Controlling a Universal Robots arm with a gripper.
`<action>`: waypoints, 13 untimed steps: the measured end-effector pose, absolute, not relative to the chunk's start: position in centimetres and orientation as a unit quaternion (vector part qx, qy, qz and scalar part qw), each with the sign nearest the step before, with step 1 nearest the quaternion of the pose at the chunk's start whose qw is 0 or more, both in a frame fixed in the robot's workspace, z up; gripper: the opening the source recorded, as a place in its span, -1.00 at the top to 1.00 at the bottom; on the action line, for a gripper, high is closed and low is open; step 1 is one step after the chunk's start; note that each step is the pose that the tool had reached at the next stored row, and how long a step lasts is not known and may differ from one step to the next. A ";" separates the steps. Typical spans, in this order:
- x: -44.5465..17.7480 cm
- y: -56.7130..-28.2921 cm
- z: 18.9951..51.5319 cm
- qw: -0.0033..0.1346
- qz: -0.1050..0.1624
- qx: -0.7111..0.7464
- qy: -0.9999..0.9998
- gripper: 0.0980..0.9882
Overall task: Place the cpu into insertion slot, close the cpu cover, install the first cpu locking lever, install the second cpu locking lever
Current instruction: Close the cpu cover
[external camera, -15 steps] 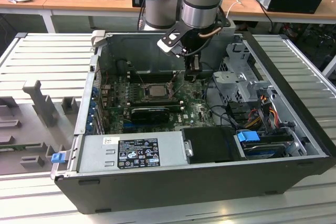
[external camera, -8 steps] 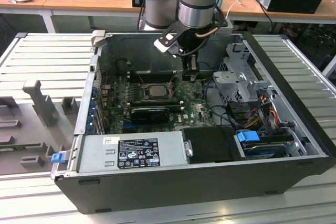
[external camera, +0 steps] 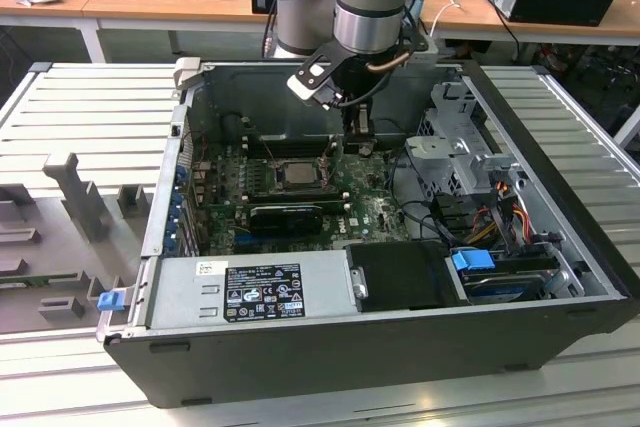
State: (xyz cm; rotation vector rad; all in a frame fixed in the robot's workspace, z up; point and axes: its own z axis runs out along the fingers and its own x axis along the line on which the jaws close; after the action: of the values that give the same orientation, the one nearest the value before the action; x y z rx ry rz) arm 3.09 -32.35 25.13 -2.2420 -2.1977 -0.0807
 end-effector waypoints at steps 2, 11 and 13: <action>2.9 -32.3 25.1 0.001 -0.026 -0.714 -0.700 0.98; 2.0 -32.3 25.1 0.001 -0.026 -0.714 -0.700 0.98; 1.8 -32.3 25.1 0.001 -0.026 -0.714 -0.700 0.98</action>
State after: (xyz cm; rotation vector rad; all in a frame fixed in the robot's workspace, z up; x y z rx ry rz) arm 1.76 -32.35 25.13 -2.2421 -2.1976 -0.0807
